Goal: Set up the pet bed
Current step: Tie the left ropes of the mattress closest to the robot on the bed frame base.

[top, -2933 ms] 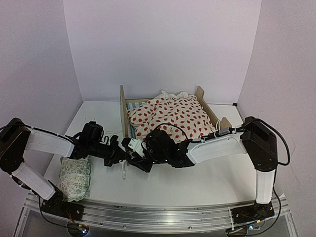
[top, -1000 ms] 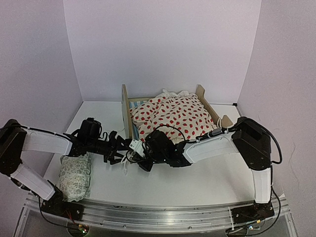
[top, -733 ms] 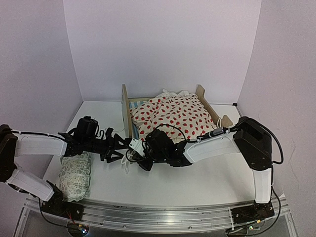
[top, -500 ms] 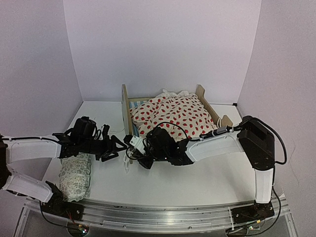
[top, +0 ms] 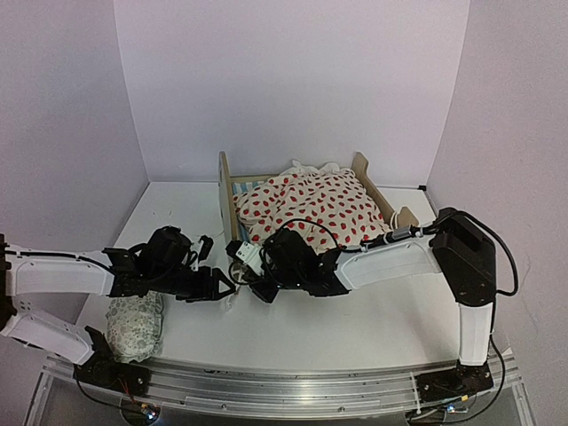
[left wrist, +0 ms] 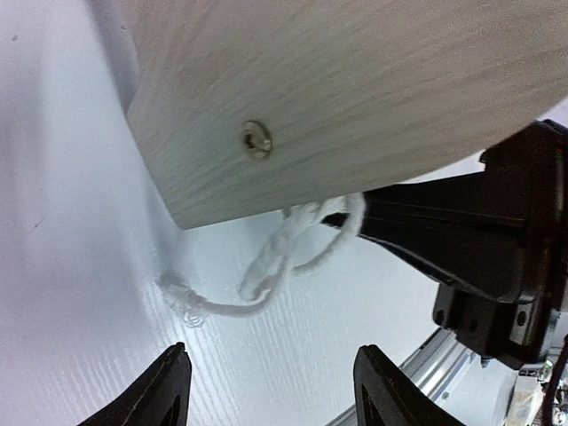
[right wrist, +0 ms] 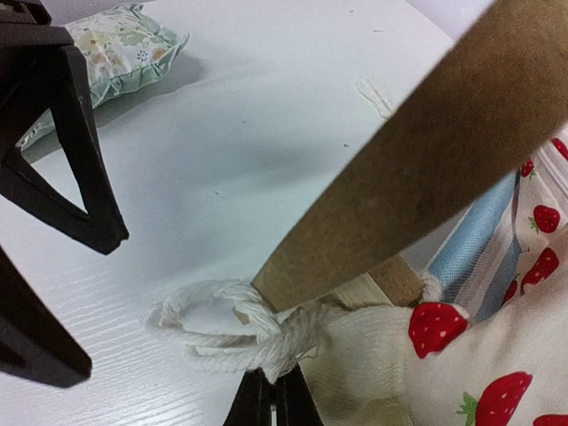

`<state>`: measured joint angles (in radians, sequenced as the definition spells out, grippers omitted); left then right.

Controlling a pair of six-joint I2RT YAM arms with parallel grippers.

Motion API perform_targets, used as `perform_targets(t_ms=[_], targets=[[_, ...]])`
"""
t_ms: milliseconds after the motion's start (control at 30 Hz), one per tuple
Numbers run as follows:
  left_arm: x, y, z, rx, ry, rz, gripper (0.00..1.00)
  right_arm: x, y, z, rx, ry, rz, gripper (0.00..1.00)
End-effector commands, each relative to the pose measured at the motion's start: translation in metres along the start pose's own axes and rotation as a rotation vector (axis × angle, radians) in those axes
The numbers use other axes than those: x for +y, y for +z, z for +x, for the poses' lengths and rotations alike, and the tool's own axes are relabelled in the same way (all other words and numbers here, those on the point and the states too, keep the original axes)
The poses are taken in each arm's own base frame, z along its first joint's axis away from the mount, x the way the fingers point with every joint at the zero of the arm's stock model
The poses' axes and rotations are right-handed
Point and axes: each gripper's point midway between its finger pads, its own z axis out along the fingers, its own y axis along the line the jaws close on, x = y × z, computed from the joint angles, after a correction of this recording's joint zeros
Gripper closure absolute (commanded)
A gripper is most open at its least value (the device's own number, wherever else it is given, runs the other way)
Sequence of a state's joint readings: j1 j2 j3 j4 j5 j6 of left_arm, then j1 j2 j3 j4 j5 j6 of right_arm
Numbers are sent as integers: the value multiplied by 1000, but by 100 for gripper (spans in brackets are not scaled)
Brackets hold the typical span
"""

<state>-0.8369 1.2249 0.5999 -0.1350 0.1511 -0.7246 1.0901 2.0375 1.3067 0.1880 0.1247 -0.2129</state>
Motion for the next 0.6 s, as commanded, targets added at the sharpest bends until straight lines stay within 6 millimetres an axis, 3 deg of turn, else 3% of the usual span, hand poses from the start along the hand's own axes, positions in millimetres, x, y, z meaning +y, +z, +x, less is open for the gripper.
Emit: perform_targets(t_ms=[0, 300, 567], targets=[[18, -6, 1, -31, 19, -76, 35, -6, -22, -19, -25, 18, 30, 100], [18, 23, 18, 29, 68, -11, 42, -9, -28, -20, -18, 71, 45, 100], [6, 46, 5, 26, 121, 20, 40, -4, -27, -31, -42, 147, 7, 100]])
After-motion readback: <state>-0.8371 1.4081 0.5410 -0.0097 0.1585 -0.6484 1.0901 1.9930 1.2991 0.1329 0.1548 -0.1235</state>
